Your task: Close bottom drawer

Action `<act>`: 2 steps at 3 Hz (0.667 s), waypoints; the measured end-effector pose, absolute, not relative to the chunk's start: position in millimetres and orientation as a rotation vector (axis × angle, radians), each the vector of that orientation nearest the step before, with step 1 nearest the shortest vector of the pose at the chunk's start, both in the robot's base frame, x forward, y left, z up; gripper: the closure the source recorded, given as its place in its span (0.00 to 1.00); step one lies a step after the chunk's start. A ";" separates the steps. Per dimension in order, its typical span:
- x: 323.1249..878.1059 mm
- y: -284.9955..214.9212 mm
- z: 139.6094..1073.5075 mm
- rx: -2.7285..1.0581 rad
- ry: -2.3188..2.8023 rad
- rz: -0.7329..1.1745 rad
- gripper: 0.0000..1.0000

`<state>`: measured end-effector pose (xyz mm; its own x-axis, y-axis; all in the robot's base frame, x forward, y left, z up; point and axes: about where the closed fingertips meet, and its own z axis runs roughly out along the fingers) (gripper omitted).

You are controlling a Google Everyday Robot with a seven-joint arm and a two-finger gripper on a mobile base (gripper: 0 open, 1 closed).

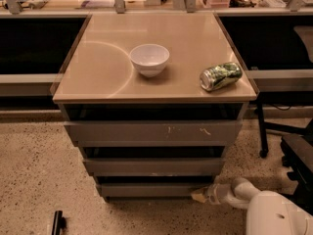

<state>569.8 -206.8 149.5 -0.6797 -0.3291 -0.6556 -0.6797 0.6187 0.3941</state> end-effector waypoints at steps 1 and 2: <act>567.6 -207.4 149.4 -0.793 2.310 0.869 1.00; 565.6 -205.4 150.9 -0.810 2.316 0.898 1.00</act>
Offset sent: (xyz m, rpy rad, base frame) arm -0.0049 -0.0021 0.0060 0.0127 0.0381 0.0442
